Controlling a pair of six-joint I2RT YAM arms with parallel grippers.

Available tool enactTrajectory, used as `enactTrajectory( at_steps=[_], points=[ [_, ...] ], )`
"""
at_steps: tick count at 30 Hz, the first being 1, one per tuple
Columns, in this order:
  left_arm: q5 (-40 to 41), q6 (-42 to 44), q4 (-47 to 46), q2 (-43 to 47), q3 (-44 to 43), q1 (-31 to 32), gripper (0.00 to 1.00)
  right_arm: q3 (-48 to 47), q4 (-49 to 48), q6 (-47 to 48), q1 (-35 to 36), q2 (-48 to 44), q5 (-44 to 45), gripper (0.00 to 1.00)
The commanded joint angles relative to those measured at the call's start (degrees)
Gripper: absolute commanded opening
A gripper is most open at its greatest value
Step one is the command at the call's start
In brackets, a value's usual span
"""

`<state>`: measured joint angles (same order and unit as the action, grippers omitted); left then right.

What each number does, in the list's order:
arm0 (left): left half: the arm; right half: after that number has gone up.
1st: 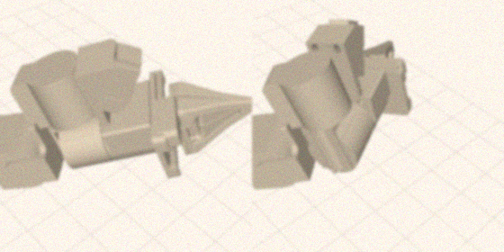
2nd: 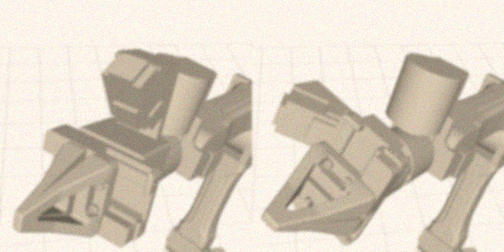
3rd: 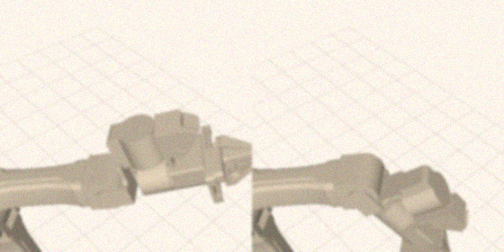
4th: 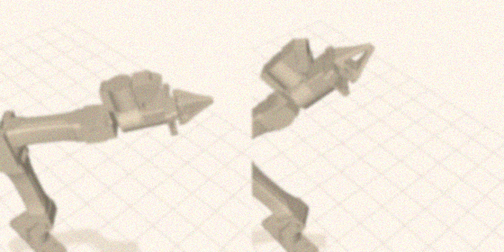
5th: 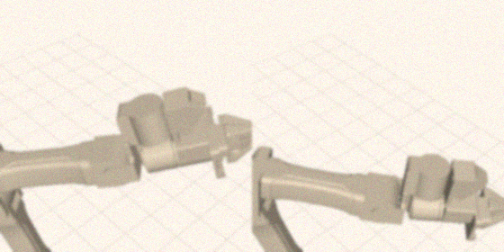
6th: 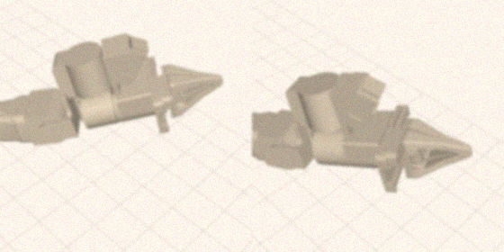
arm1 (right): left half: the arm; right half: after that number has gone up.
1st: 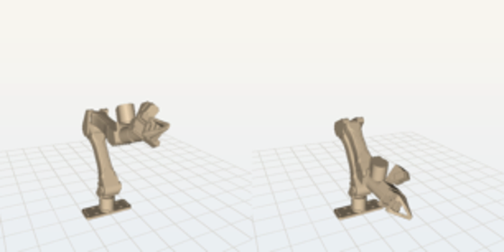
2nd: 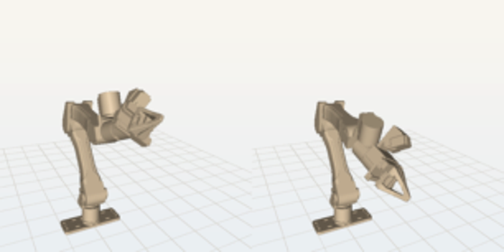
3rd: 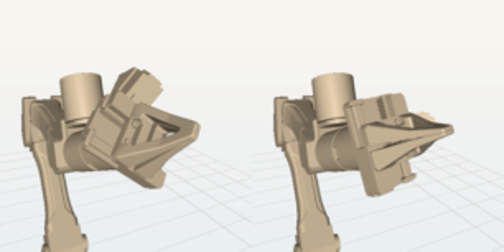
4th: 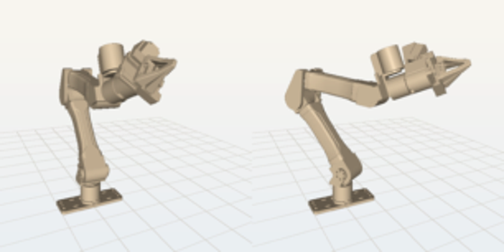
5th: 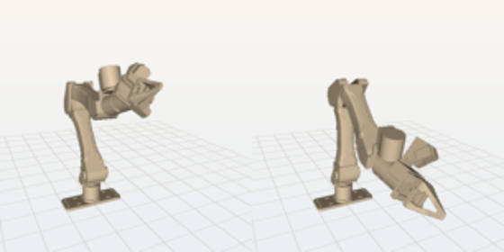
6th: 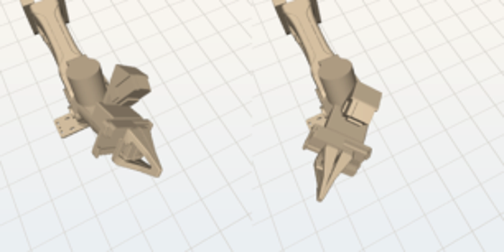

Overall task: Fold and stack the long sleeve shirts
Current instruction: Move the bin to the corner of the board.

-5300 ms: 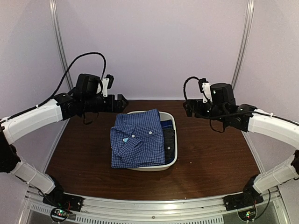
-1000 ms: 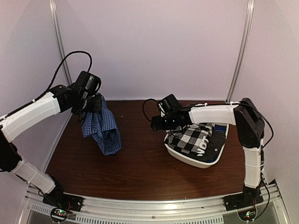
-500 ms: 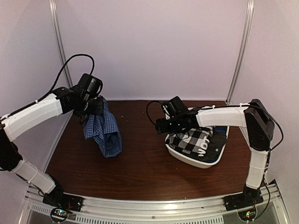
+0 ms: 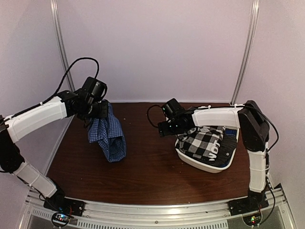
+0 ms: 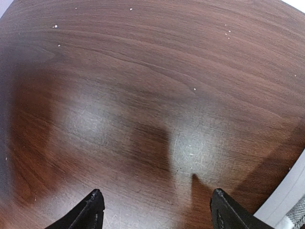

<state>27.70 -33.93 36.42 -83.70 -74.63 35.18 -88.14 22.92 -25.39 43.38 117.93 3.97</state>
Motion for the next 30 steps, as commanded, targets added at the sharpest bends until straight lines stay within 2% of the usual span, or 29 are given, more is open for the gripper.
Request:
enactTrajectory(
  at_steps=[1,11,19,25,30],
  points=[
    [0.2,0.8,-4.5,0.3,0.2,-0.4,0.0,-0.1,4.2,-1.1,0.4,3.3,-2.8,0.78],
    [-1.2,0.7,-5.5,-0.7,0.3,-0.4,0.0,13.8,4.2,-3.9,-0.1,-3.1,3.0,0.78],
    [-1.4,1.0,-6.1,-1.0,0.7,-0.4,0.0,26.4,4.0,-7.9,-0.5,-14.6,5.3,0.79],
    [-2.7,1.4,-7.0,-1.8,0.7,-0.4,0.0,35.5,2.1,-9.8,-4.4,-21.2,5.9,0.8],
    [-4.6,2.2,-7.5,-2.5,0.3,-0.4,0.0,39.4,0.9,-11.0,-6.9,-25.7,6.7,0.81]
  ],
)
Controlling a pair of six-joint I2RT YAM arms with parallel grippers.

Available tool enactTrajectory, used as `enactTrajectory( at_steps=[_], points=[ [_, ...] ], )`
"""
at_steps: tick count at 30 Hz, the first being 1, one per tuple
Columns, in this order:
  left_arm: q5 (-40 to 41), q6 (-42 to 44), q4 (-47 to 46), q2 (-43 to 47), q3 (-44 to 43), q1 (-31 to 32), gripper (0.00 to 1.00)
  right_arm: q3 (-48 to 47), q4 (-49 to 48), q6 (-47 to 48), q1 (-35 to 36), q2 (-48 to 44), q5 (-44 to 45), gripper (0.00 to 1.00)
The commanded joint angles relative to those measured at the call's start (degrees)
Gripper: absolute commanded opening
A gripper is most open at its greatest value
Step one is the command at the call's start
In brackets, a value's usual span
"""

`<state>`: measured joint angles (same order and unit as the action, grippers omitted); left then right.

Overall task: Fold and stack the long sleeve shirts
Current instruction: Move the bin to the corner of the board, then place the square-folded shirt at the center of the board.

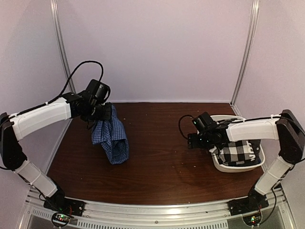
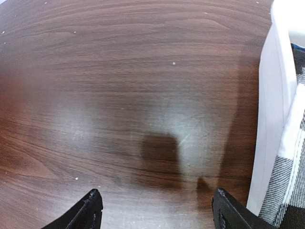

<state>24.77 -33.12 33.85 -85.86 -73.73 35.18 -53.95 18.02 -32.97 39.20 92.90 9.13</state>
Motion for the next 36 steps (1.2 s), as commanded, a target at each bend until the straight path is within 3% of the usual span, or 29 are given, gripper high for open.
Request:
enactTrajectory(
  at_steps=[1,5,15,25,26,28,31,36],
  points=[
    [-2.3,1.7,-5.2,-0.4,-0.6,-0.4,0.0,5.9,5.5,-3.6,-3.4,-1.5,1.5,0.81],
    [-6.7,3.5,-6.9,-0.8,-0.3,-0.3,0.0,6.1,3.6,-2.6,-4.1,-4.4,-0.5,0.81],
    [-15.2,8.1,-8.0,-3.3,-1.8,2.2,0.0,-3.7,0.5,2.1,2.7,-7.8,-1.1,0.84],
    [-17.1,7.5,-7.5,-13.6,-13.1,9.4,0.0,-9.7,-5.4,5.8,4.7,-5.4,-5.6,0.85],
    [-16.8,7.2,-6.7,-15.1,-14.8,9.7,0.07,-10.1,-5.6,5.9,4.8,-5.1,-5.8,0.85],
    [-15.2,5.8,-4.7,-17.4,-17.3,9.8,0.4,-10.8,-5.5,6.2,4.9,-4.5,-6.1,0.85],
    [-12.6,4.3,-3.6,-17.9,-18.2,9.7,0.6,-11.0,-6.0,6.9,5.5,-4.0,-6.8,0.85],
    [-11.9,1.8,-3.3,-12.5,-14.3,6.1,0.63,-12.2,-7.0,8.4,8.7,-1.8,-7.0,0.86]
  ],
)
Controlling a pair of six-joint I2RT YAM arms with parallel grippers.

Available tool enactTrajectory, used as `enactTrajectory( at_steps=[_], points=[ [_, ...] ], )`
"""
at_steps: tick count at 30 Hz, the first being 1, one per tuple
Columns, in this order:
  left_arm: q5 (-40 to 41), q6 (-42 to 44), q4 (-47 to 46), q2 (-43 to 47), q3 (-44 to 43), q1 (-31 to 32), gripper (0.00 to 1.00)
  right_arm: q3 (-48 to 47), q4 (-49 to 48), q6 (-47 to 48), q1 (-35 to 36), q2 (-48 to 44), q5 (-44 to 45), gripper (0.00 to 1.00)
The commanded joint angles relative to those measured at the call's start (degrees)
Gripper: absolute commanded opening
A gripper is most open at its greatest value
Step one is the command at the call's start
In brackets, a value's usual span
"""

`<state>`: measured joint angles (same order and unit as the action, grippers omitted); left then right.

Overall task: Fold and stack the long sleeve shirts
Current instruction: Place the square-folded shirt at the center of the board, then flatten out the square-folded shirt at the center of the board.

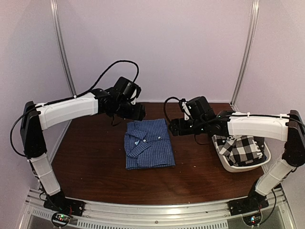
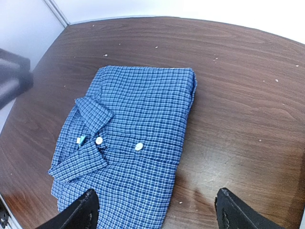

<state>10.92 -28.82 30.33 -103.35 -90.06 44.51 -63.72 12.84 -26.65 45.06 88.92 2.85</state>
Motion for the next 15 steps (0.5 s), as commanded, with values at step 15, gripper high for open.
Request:
enactTrajectory(
  at_steps=[15],
  points=[
    [-15.5,-6.4,-10.1,11.0,25.7,-14.8,0.6,-22.4,5.0,10.9,19.2,24.8,5.4,0.85]
  ],
)
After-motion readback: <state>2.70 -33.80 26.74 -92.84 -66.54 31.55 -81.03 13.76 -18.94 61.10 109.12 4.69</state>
